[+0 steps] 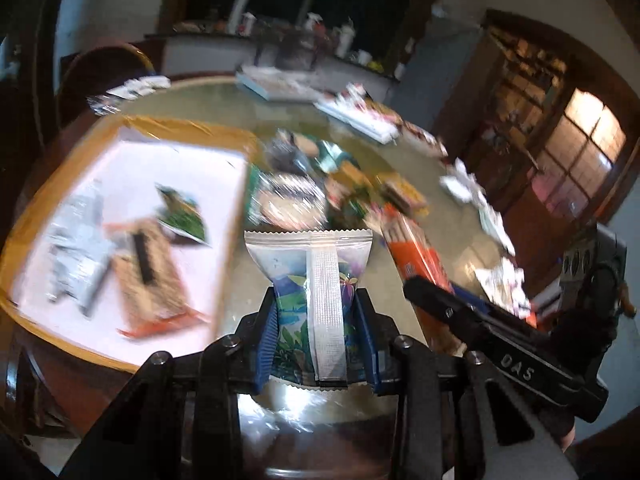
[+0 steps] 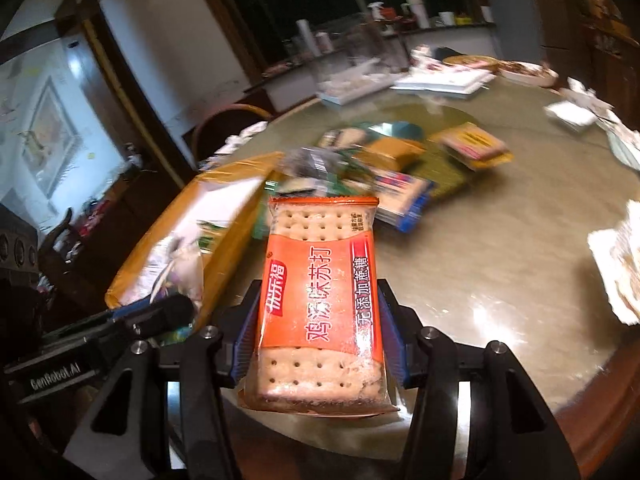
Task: Organize snacks
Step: 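Carry the cracker pack and sachet over the tray with both grippers and release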
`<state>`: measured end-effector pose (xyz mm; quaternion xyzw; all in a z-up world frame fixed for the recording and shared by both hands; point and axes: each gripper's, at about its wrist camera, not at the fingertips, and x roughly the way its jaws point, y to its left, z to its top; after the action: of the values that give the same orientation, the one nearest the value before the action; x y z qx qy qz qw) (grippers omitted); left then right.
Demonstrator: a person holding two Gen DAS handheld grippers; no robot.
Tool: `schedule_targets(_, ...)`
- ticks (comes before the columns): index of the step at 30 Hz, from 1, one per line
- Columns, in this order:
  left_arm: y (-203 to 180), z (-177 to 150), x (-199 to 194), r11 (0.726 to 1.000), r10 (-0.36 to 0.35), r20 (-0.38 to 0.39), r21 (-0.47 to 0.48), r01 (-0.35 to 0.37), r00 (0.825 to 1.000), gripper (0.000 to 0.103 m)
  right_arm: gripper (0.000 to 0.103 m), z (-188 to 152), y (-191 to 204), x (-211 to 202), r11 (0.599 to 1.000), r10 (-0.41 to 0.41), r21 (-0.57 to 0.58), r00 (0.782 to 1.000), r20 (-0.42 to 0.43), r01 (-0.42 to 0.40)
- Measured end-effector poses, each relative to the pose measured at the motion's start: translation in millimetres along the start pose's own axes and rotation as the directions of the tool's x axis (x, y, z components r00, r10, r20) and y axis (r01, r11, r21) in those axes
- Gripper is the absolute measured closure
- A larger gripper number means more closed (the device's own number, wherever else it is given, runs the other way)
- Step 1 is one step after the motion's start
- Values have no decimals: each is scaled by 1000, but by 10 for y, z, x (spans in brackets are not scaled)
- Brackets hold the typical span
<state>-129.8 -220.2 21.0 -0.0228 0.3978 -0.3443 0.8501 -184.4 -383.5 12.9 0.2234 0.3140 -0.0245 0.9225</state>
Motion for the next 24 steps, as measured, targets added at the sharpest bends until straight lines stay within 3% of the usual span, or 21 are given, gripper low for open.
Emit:
schedule_targets(7, 638, 339, -262, 989, 99, 88, -120, -88, 991, 68, 48, 288, 522, 372, 988, 146, -41, 988, -59, -148)
schedule_targets(11, 954, 568, -185, 973, 178, 76, -164, -164, 981, 68, 48, 560, 776, 708, 978, 193, -63, 975, -108, -200)
schedule_targets(18, 1337, 899, 218, 962, 225, 26, -164, -218, 974, 68, 48, 953, 1199, 1375, 982, 111, -132, 981, -159, -133)
schedule_targets(24, 1512, 1002, 517, 958, 240, -52, -149, -245, 969, 68, 48, 1078, 1230, 1816, 984, 52, -157, 980, -194, -83)
